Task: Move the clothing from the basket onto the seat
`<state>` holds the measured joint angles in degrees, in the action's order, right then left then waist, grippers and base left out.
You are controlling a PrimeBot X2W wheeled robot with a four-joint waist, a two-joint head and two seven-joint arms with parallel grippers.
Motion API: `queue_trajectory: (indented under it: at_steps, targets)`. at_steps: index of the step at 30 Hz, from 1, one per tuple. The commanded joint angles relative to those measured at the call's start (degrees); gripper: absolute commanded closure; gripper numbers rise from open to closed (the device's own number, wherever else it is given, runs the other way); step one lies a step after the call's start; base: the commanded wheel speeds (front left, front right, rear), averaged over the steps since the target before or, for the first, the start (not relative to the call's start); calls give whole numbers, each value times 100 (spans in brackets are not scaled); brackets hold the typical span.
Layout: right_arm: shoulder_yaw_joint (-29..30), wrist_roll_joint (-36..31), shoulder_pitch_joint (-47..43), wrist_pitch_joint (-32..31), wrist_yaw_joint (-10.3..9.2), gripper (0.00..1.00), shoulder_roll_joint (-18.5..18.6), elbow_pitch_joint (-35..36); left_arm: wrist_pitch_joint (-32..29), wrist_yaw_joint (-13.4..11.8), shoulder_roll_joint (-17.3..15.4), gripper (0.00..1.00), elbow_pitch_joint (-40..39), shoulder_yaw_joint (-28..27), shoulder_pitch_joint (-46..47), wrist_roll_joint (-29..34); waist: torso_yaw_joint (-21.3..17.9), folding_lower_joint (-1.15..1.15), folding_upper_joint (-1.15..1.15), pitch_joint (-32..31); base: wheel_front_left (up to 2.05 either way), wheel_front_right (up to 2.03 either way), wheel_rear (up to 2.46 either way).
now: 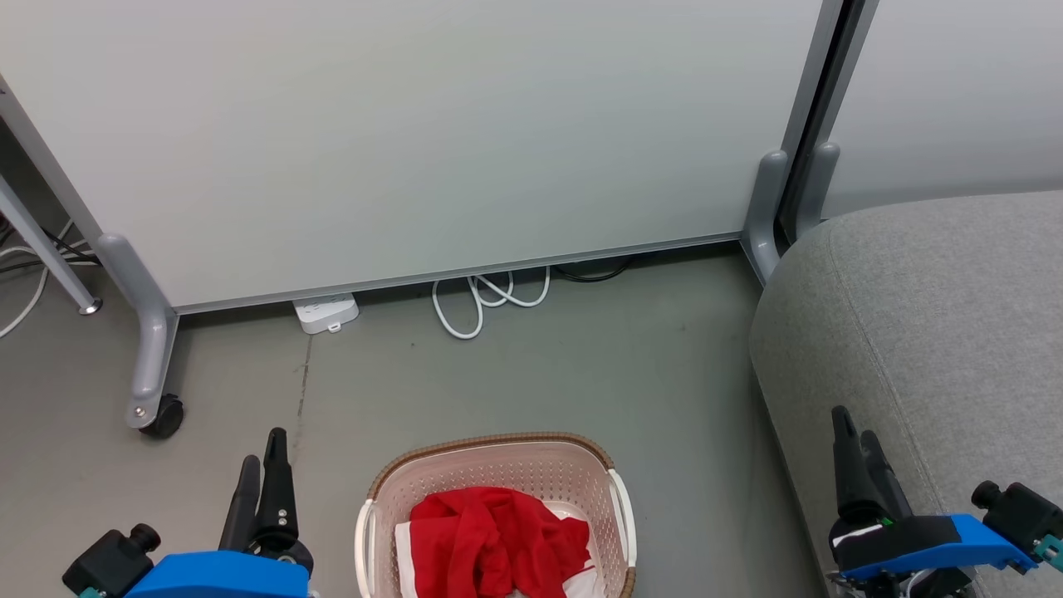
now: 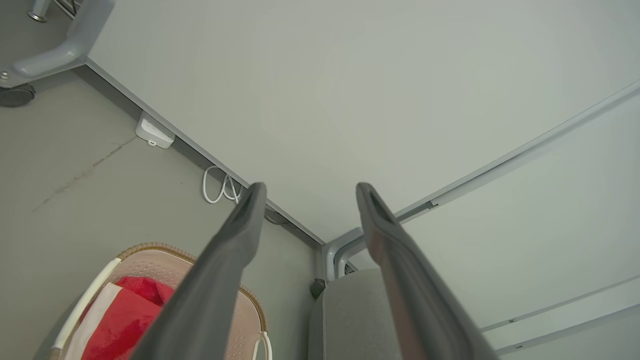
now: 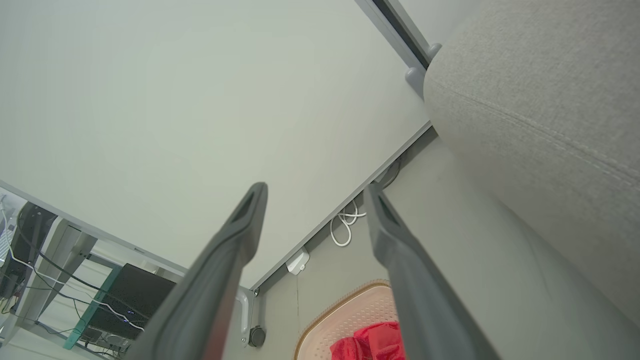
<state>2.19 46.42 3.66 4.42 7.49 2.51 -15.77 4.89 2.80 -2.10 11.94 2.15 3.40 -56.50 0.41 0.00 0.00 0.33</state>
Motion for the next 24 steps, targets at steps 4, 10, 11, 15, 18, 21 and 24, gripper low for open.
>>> queue_trajectory:
  at_steps: [4, 10, 11, 15, 18, 21, 24]
  targets:
    - [-35, -421, 156, 83, 0, 0, 29, 73, 108, -55, -58, 0, -114, 74, 144, 502, 7, 0, 0, -5, 0, 0, 0]
    - [-76, -832, 170, 145, 0, 0, 31, 94, 209, -72, -62, 0, -131, 143, 152, 951, 9, 0, 0, -8, 0, 0, 0]
    - [-83, -894, 172, 156, 0, 0, 32, 96, 225, -72, -63, 0, -130, 152, 153, 1023, 9, 0, 0, -9, 0, 0, 0]
    - [-116, -1145, 168, 204, 0, 0, 33, 98, 291, -80, -65, 0, -140, 202, 161, 1337, 8, 0, 0, -14, 0, 0, 0]
    - [-129, -1352, 158, 251, 0, 0, 35, 97, 340, -83, -67, 0, -140, 239, 168, 1541, 12, 0, 0, -17, 0, 0, 0]
    - [-147, -1554, 158, 289, 0, 0, 35, 88, 383, -107, -69, 0, -127, 271, 182, 1730, 17, 0, 0, -17, 0, 0, 0]
    - [-159, -1742, 170, 326, 0, 0, 37, 82, 426, -118, -70, 0, -104, 302, 192, 1933, 27, 0, 0, -18, 0, 0, 0]
